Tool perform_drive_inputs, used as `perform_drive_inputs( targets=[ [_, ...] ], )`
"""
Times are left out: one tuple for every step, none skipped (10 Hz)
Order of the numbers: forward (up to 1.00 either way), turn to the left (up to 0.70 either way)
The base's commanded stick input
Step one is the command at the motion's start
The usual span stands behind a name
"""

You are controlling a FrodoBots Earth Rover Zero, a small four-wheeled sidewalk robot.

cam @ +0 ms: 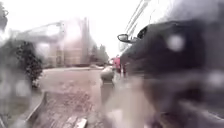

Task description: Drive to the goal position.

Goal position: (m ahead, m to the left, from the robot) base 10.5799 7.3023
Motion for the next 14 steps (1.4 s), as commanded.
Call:
perform_drive_inputs(
  targets=[
    [0.45, 0.27],
    [0.45, 0.27],
    [0.45, 0.27],
    [0.45, 0.27],
    [0.45, 0.27],
    [0.45, 0.27],
    [0.45, 0.27],
    [0.45, 0.27],
    [0.7, 0.14],
    [0.7, 0.14],
    [0.7, 0.14],
    [0.7, 0.09],
    [0.7, 0.0],
    [0.7, 0.0]
  ],
)
